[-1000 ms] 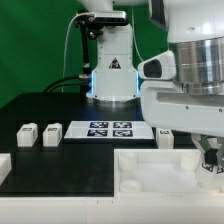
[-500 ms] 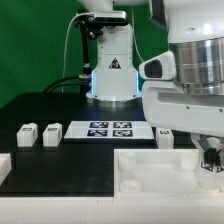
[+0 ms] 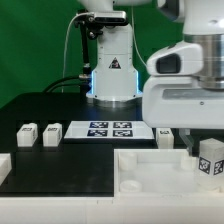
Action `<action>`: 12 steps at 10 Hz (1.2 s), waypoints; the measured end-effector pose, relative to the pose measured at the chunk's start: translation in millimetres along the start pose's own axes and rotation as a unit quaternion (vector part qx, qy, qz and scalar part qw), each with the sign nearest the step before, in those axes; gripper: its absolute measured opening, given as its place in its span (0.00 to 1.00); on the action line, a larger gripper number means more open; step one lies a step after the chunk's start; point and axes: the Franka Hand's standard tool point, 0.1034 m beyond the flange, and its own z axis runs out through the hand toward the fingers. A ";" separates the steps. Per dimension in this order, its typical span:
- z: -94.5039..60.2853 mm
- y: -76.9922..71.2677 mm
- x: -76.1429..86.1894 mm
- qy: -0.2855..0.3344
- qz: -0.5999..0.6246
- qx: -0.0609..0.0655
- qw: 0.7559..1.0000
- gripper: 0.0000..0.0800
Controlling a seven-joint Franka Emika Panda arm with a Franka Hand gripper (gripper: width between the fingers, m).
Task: Assemble one leg
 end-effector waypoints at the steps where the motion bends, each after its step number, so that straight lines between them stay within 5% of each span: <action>1: 5.1 3.8 -4.2 0.005 -0.063 0.003 0.998 0.78; 2: 12.0 15.9 -8.1 0.008 -0.122 0.000 0.992 0.80; 5: 10.2 16.1 -6.0 0.006 -0.251 -0.003 0.968 0.81; 9: 11.8 17.6 -5.8 0.009 -0.237 -0.004 0.971 0.81; 10: 11.8 17.6 -5.8 0.009 -0.221 -0.003 0.975 0.68; 11: 11.8 17.6 -5.8 0.009 -0.213 -0.003 0.977 0.68; 12: 11.8 17.5 -5.8 0.009 -0.192 -0.003 0.981 0.42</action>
Offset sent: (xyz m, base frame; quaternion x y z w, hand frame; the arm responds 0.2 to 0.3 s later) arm 0.0000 0.0000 0.0000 0.0000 0.0000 -0.1790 0.9838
